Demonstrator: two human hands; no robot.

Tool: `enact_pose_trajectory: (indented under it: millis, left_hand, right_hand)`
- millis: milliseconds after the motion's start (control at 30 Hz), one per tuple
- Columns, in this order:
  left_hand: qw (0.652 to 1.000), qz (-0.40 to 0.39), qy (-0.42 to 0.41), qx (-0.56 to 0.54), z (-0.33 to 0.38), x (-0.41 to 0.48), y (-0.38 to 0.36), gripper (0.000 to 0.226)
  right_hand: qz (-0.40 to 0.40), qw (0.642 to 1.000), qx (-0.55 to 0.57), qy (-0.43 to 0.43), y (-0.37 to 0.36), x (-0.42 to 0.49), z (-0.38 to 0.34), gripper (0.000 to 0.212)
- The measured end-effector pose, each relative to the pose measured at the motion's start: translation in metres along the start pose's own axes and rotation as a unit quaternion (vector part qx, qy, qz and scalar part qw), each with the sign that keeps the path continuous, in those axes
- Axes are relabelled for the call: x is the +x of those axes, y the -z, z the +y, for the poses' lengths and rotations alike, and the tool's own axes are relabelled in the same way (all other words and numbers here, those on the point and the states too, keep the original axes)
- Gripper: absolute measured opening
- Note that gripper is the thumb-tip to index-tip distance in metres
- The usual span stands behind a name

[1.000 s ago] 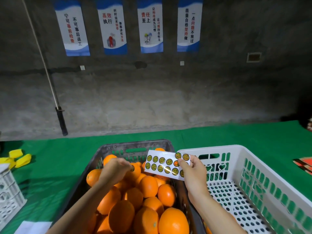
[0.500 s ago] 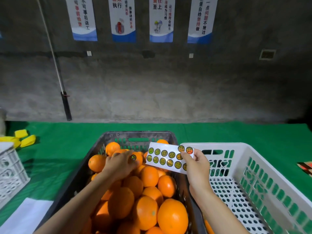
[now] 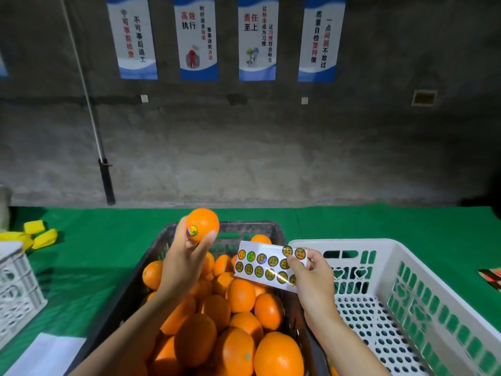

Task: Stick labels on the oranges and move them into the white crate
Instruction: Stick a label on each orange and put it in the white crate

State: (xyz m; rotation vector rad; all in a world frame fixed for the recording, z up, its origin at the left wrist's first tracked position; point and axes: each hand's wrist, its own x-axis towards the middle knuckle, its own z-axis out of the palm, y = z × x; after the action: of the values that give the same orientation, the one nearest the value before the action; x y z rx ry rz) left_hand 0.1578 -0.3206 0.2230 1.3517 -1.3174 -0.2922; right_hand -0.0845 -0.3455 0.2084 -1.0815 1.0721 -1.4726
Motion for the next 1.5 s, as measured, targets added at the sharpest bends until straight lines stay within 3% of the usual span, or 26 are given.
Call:
enact_pose_trajectory:
  millis: [100,167,267,367,500,600,667,733,867,1133,1233,1367,1433,1500]
  left_hand:
    - [0.998,0.026,-0.054,-0.035,0.029,-0.013,0.001,0.05]
    - [0.995,0.029,-0.096,0.021,0.039,-0.027,0.002,0.058]
    - [0.979,0.032,-0.146,0.14,0.044,-0.038,0.006,0.086]
    - [0.96,0.009,-0.183,0.212,0.043,-0.042,0.01,0.086]
    - [0.93,-0.04,-0.23,0.284,0.04,-0.04,0.007,0.082]
    - [0.921,-0.049,-0.237,0.306,0.042,-0.039,0.004,0.081]
    - [0.911,-0.04,-0.241,0.331,0.044,-0.041,0.005,0.081]
    - [0.895,-0.044,-0.258,0.362,0.048,-0.041,0.006,0.078]
    - [0.862,-0.045,-0.315,0.395,0.048,-0.042,0.002,0.059]
    - [0.867,-0.061,-0.341,0.358,0.062,-0.046,-0.001,0.073]
    - [0.883,-0.082,-0.319,0.335,0.062,-0.048,-0.001,0.077]
    - [0.919,-0.042,-0.24,0.31,0.057,-0.045,-0.001,0.062]
    - [0.93,-0.019,-0.204,0.306,0.051,-0.043,-0.002,0.055]
    - [0.935,-0.02,-0.181,0.303,0.046,-0.043,-0.003,0.052]
  right_hand:
    - [-0.05,0.998,-0.042,0.005,-0.002,-0.005,-0.005,0.023]
    - [-0.101,0.993,-0.053,-0.009,-0.005,-0.011,-0.012,0.026]
    - [-0.165,0.983,-0.075,-0.024,-0.013,-0.022,-0.018,0.023]
    - [-0.218,0.973,-0.064,-0.04,-0.021,-0.034,-0.019,0.014]
    - [-0.258,0.963,-0.05,-0.067,-0.021,-0.036,-0.019,0.02]
    - [-0.248,0.966,-0.043,-0.068,-0.021,-0.033,-0.018,0.028]
    - [-0.225,0.972,-0.07,-0.017,-0.021,-0.036,-0.018,0.051]
    - [-0.259,0.958,-0.114,0.041,-0.023,-0.043,-0.02,0.07]
    - [-0.3,0.939,-0.159,0.054,-0.029,-0.049,-0.016,0.07]
    - [-0.32,0.945,-0.063,0.007,-0.029,-0.043,-0.01,0.072]
    - [-0.285,0.958,0.003,-0.01,-0.029,-0.04,-0.01,0.059]
    - [-0.129,0.991,0.03,0.029,-0.015,-0.023,-0.022,0.046]
    - [-0.04,0.998,0.0,0.049,0.002,-0.007,-0.023,0.04]
    - [0.021,0.991,-0.121,0.056,0.025,0.013,-0.021,0.039]
